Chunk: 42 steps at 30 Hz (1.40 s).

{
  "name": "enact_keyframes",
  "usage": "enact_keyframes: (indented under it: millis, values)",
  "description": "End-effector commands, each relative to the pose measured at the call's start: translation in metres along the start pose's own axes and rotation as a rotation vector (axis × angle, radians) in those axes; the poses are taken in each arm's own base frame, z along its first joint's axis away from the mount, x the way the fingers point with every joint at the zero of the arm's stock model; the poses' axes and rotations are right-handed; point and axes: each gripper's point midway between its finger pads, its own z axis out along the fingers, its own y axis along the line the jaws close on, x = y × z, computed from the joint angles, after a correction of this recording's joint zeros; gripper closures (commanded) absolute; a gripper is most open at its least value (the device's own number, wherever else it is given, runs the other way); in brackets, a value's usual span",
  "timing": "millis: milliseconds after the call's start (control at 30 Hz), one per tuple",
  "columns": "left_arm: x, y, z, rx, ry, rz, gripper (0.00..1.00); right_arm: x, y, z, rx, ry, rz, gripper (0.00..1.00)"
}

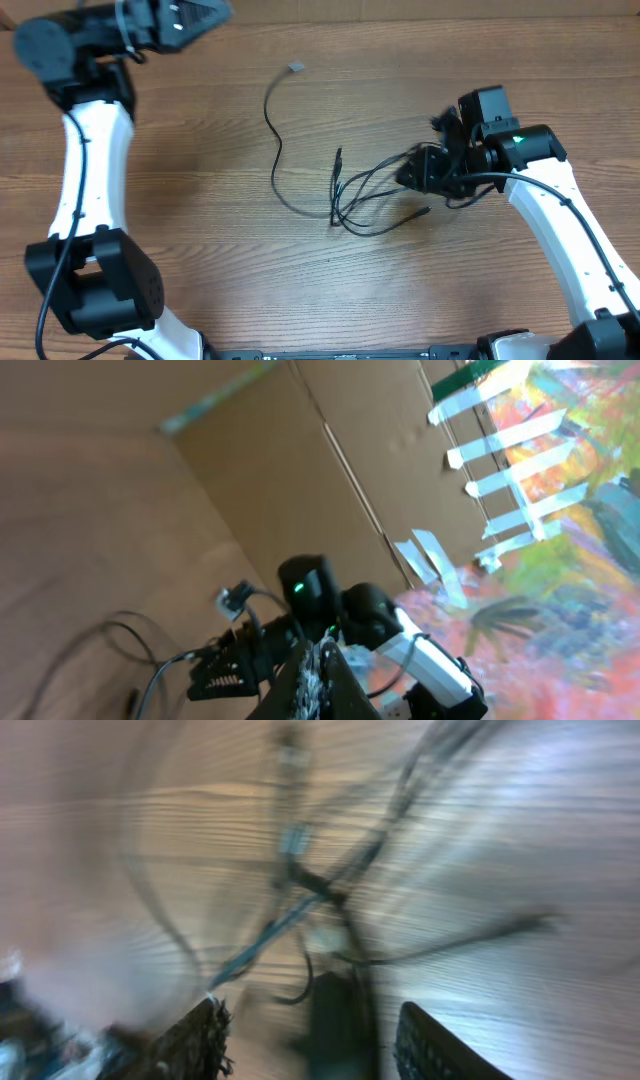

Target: Untangle cables

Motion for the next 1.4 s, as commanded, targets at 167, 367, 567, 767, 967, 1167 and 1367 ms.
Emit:
enact_keyframes:
  millis: [167, 367, 567, 767, 967, 1167, 1367]
  values:
    - [0.058, 0.038, 0.057, 0.073, 0.150, -0.040, 0.96, -0.032, 0.048, -0.019, -0.038, -0.174, 0.079, 0.11]
    - [0.093, 0.062, 0.083, 0.106, 0.199, -0.086, 0.96, -0.045, 0.038, -0.014, 0.034, -0.239, 0.195, 0.11]
    - [0.114, 0.091, 0.093, 0.103, 0.180, -0.152, 0.96, -0.046, 0.000, -0.023, 0.147, -0.253, 0.271, 0.12]
    - [0.115, 0.126, 0.098, 0.039, 0.095, -0.215, 0.96, -0.038, -0.040, -0.036, 0.234, -0.220, 0.330, 0.11]
    - [0.126, 0.187, 0.109, -0.188, -0.018, -0.352, 0.96, -0.036, -0.047, -0.038, 0.250, -0.210, 0.324, 0.10]
    - [0.171, 0.242, 0.108, -0.495, 0.012, -0.395, 0.96, -0.035, -0.047, -0.038, 0.252, -0.207, 0.326, 0.07]
    - [0.216, 0.286, 0.072, -0.850, 0.094, -0.392, 0.94, -0.030, -0.049, -0.036, 0.260, -0.188, 0.333, 0.07]
